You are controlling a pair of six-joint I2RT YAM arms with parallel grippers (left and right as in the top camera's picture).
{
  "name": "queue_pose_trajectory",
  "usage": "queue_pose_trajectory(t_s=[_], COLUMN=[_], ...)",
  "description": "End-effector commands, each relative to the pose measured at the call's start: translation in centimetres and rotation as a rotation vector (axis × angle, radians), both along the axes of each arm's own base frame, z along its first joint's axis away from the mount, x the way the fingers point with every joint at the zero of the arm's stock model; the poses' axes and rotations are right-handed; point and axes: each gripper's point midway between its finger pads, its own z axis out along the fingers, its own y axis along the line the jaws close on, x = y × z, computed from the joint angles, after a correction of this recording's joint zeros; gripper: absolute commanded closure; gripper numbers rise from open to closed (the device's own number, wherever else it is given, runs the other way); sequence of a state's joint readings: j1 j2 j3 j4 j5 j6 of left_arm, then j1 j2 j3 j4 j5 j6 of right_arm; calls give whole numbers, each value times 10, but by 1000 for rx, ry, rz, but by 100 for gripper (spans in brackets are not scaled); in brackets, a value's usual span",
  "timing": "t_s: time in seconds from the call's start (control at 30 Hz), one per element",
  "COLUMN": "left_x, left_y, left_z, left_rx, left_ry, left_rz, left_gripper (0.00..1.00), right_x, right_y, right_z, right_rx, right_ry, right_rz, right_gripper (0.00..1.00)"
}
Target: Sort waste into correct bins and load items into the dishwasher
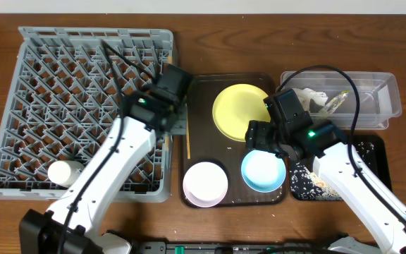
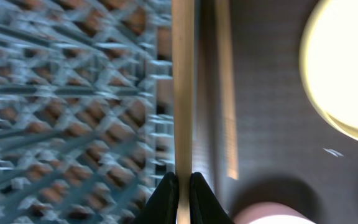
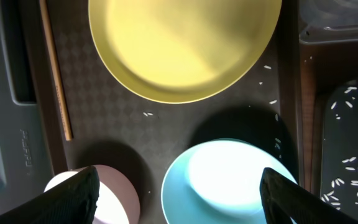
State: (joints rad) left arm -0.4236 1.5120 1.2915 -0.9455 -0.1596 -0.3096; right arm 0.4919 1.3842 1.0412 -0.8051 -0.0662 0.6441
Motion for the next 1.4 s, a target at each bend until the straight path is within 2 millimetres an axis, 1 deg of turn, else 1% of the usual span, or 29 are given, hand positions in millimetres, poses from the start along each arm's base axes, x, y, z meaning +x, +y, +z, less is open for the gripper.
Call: queue_pose_trajectory(t_s=[0.0,0.13,0.17,0.23,0.27,0.3,0.37,0.4,0.43,0.53,0.6,0.63,0.7,0.8,0.87,1.03,1.07,1.27,1.3,1.37], left_x=[8,9,9,8,8,8,8,9,10,11,10,10,10,12,15,21,24,27,27,30], left_y=[27,30,29,25,24,23,22,15,5,-31,-50,-55,-59,-58,-56,-58,-60,-61,-60,-49], left_z=[-10,-26,-29,-32,-33,-33,-29,-21,-14,3,6,5,-3,-24,-38,-78,-90,-119,-123,-132], left_rx=[75,66,67,47,41,41,31,-8,-55,-214,-264,-258,-203,-75,-26,11,18,36,48,107], left_ry=[10,59,68,84,88,88,85,80,75,68,61,56,41,43,59,127,142,179,183,177], left_rz=[31,42,42,30,22,21,19,8,-10,-83,-129,-143,-159,-145,-111,-82,-81,-55,-53,-8], left_gripper=[92,92,89,83,75,70,67,64,64,61,61,60,60,59,59,59,59,59,59,59], right_x=[3,3,4,4,4,5,5,5,5,5,5,5,5,5,5,5,5,5,5,5], right_y=[-4,-4,-4,-4,-4,-4,-4,-4,-4,-4,-4,-4,-4,-4,-4,-4,-4,-4,-4,-4], right_z=[5,5,5,5,5,5,5,5,5,5,5,5,5,5,5,5,5,5,5,5], right_rx=[-2,-2,-1,-1,0,1,1,1,1,1,1,1,1,1,0,0,1,1,1,0], right_ry=[-15,-15,-17,-19,-20,-21,-21,-21,-21,-22,-21,-21,-21,-22,-21,-21,-22,-22,-22,-21], right_rz=[-28,-28,-28,-28,-28,-28,-28,-28,-28,-28,-28,-28,-27,-28,-28,-28,-28,-28,-27,-28], right_gripper=[20,19,19,19,19,19,19,18,18,18,18,18,18,18,17,17,17,17,16,16])
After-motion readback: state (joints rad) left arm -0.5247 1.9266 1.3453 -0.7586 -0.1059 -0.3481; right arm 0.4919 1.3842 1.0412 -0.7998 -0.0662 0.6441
